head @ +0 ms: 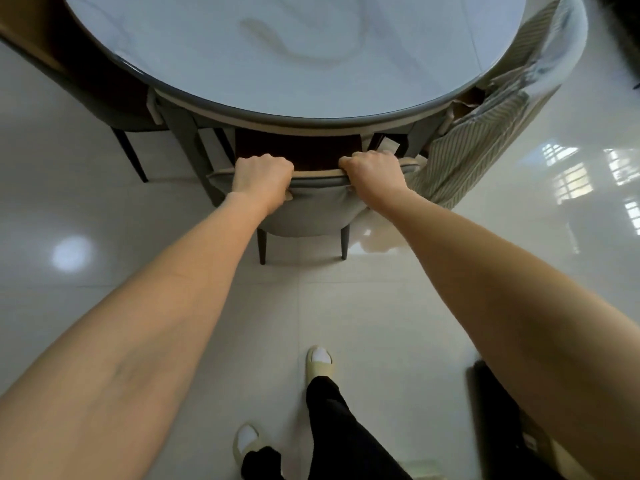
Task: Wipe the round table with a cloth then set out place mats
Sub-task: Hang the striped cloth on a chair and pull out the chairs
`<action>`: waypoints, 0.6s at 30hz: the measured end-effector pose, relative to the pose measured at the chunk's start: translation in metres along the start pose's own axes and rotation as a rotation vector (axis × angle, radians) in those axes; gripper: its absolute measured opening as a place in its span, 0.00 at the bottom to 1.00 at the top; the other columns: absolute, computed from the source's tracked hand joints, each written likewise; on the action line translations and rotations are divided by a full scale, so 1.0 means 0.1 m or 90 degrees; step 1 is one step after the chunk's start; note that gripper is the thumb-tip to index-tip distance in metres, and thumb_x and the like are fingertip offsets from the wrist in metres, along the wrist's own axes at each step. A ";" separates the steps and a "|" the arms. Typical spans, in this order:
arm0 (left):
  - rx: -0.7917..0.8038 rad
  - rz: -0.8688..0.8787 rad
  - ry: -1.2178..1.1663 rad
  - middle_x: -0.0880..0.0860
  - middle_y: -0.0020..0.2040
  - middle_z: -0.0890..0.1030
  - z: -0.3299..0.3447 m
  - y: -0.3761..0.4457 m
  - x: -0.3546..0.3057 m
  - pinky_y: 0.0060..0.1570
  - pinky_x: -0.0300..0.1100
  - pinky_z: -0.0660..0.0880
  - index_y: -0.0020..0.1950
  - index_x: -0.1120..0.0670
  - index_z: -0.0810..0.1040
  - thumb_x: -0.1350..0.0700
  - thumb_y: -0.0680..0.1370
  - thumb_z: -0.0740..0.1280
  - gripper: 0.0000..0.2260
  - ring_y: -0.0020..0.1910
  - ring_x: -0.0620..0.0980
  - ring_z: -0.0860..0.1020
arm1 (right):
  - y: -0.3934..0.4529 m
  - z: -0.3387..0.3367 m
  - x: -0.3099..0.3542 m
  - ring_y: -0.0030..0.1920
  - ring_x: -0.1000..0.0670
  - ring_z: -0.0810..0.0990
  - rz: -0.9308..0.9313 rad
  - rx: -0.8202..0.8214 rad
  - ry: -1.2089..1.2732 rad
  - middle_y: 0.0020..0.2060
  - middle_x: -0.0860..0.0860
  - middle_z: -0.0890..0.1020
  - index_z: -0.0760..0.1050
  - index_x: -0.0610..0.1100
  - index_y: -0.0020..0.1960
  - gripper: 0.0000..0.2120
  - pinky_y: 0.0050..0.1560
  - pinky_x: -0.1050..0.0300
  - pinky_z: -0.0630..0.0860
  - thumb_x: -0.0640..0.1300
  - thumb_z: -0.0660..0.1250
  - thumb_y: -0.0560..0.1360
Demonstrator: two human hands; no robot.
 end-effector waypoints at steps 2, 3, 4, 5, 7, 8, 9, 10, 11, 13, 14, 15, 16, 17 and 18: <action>0.013 -0.093 -0.003 0.55 0.47 0.80 -0.03 0.14 0.09 0.51 0.51 0.69 0.55 0.54 0.78 0.59 0.77 0.68 0.08 0.49 0.57 0.78 | 0.18 0.00 -0.09 0.52 0.40 0.78 0.040 0.012 -0.017 0.50 0.44 0.81 0.75 0.43 0.55 0.08 0.46 0.51 0.66 0.37 0.64 0.76; 0.016 -0.133 -0.011 0.55 0.48 0.80 -0.04 0.20 0.14 0.56 0.52 0.68 0.55 0.56 0.78 0.63 0.77 0.66 0.08 0.51 0.58 0.78 | 0.26 0.00 -0.11 0.52 0.39 0.79 0.055 0.021 -0.017 0.50 0.43 0.81 0.75 0.42 0.55 0.09 0.45 0.52 0.65 0.36 0.63 0.76; 0.016 -0.163 -0.017 0.56 0.49 0.80 -0.05 0.24 0.16 0.60 0.52 0.67 0.54 0.57 0.77 0.66 0.76 0.64 0.09 0.52 0.58 0.78 | 0.32 0.00 -0.12 0.52 0.39 0.79 0.066 0.029 -0.016 0.50 0.43 0.81 0.76 0.42 0.54 0.09 0.44 0.52 0.65 0.35 0.63 0.76; 0.011 -0.181 -0.018 0.56 0.50 0.80 -0.07 0.27 0.19 0.60 0.51 0.66 0.53 0.57 0.77 0.67 0.76 0.62 0.10 0.53 0.58 0.78 | 0.36 0.00 -0.12 0.52 0.38 0.79 0.067 0.036 -0.019 0.50 0.42 0.81 0.77 0.41 0.54 0.10 0.43 0.52 0.66 0.34 0.63 0.75; 0.012 -0.180 -0.008 0.57 0.52 0.80 -0.07 0.31 0.21 0.56 0.49 0.68 0.53 0.57 0.78 0.67 0.75 0.63 0.10 0.53 0.58 0.77 | 0.41 0.00 -0.11 0.53 0.37 0.79 0.051 0.053 -0.030 0.52 0.41 0.81 0.78 0.40 0.55 0.11 0.43 0.51 0.67 0.33 0.63 0.74; 0.023 -0.171 0.000 0.57 0.51 0.80 -0.04 0.32 0.22 0.51 0.47 0.69 0.53 0.57 0.78 0.67 0.75 0.65 0.10 0.53 0.58 0.78 | 0.41 -0.01 -0.10 0.53 0.37 0.79 0.038 0.067 -0.035 0.52 0.41 0.81 0.78 0.39 0.55 0.11 0.43 0.51 0.68 0.33 0.63 0.74; 0.035 -0.162 0.007 0.56 0.51 0.80 0.00 0.31 0.22 0.46 0.46 0.69 0.53 0.57 0.78 0.66 0.75 0.67 0.09 0.52 0.57 0.78 | 0.40 -0.01 -0.08 0.53 0.37 0.79 0.024 0.077 -0.037 0.52 0.40 0.81 0.78 0.39 0.55 0.11 0.42 0.51 0.68 0.33 0.63 0.75; 0.043 -0.153 0.013 0.56 0.51 0.80 0.01 0.30 0.22 0.43 0.46 0.68 0.54 0.57 0.78 0.64 0.75 0.68 0.09 0.51 0.57 0.78 | 0.38 -0.03 -0.07 0.53 0.37 0.79 0.010 0.082 -0.035 0.52 0.40 0.80 0.78 0.38 0.56 0.11 0.43 0.51 0.68 0.33 0.62 0.75; 0.046 -0.144 0.017 0.56 0.50 0.80 0.01 0.30 0.21 0.41 0.45 0.68 0.54 0.56 0.78 0.63 0.75 0.69 0.08 0.51 0.57 0.78 | 0.36 -0.06 -0.07 0.53 0.37 0.78 -0.002 0.086 -0.035 0.52 0.40 0.80 0.77 0.38 0.56 0.11 0.43 0.51 0.67 0.33 0.62 0.76; 0.050 -0.124 0.019 0.55 0.48 0.80 0.00 0.29 0.14 0.40 0.45 0.68 0.53 0.56 0.79 0.61 0.76 0.69 0.07 0.48 0.57 0.78 | 0.29 -0.09 -0.08 0.53 0.38 0.78 -0.020 0.097 -0.040 0.52 0.39 0.80 0.77 0.37 0.56 0.11 0.43 0.51 0.67 0.33 0.61 0.76; 0.052 -0.113 0.019 0.55 0.45 0.79 0.00 0.28 0.09 0.39 0.45 0.68 0.53 0.56 0.79 0.61 0.76 0.69 0.07 0.45 0.56 0.77 | 0.24 -0.10 -0.09 0.52 0.38 0.78 -0.022 0.101 -0.042 0.51 0.39 0.80 0.77 0.37 0.56 0.10 0.43 0.51 0.68 0.32 0.61 0.77; 0.054 -0.105 0.020 0.54 0.43 0.77 0.00 0.26 0.05 0.39 0.45 0.68 0.52 0.56 0.79 0.61 0.76 0.68 0.06 0.43 0.55 0.76 | 0.20 -0.10 -0.10 0.50 0.39 0.78 -0.023 0.100 -0.041 0.49 0.40 0.80 0.77 0.37 0.56 0.10 0.43 0.51 0.68 0.33 0.61 0.77; 0.059 -0.098 0.027 0.54 0.41 0.75 0.01 0.22 0.02 0.38 0.45 0.68 0.52 0.56 0.79 0.62 0.76 0.68 0.06 0.42 0.55 0.75 | 0.15 -0.10 -0.10 0.47 0.40 0.77 -0.023 0.100 -0.037 0.46 0.41 0.79 0.77 0.37 0.56 0.10 0.43 0.51 0.69 0.33 0.61 0.78; 0.066 -0.090 0.036 0.53 0.40 0.74 0.03 0.16 -0.02 0.38 0.45 0.68 0.52 0.55 0.80 0.62 0.76 0.68 0.06 0.42 0.55 0.75 | 0.07 -0.10 -0.08 0.43 0.43 0.76 -0.024 0.101 -0.031 0.42 0.43 0.77 0.77 0.38 0.56 0.09 0.42 0.52 0.70 0.34 0.61 0.78; 0.071 -0.082 0.044 0.53 0.40 0.74 0.05 0.11 -0.05 0.38 0.45 0.69 0.52 0.55 0.80 0.62 0.76 0.68 0.06 0.44 0.55 0.76 | 0.00 -0.08 -0.06 0.41 0.44 0.74 -0.026 0.102 -0.026 0.41 0.44 0.75 0.77 0.38 0.56 0.09 0.42 0.53 0.70 0.35 0.61 0.79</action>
Point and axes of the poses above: each hand's wrist, its own y-axis towards the middle knuckle, its own z-axis out of the palm, x = y × z, the point moved 10 cm from there along y, towards the middle knuckle
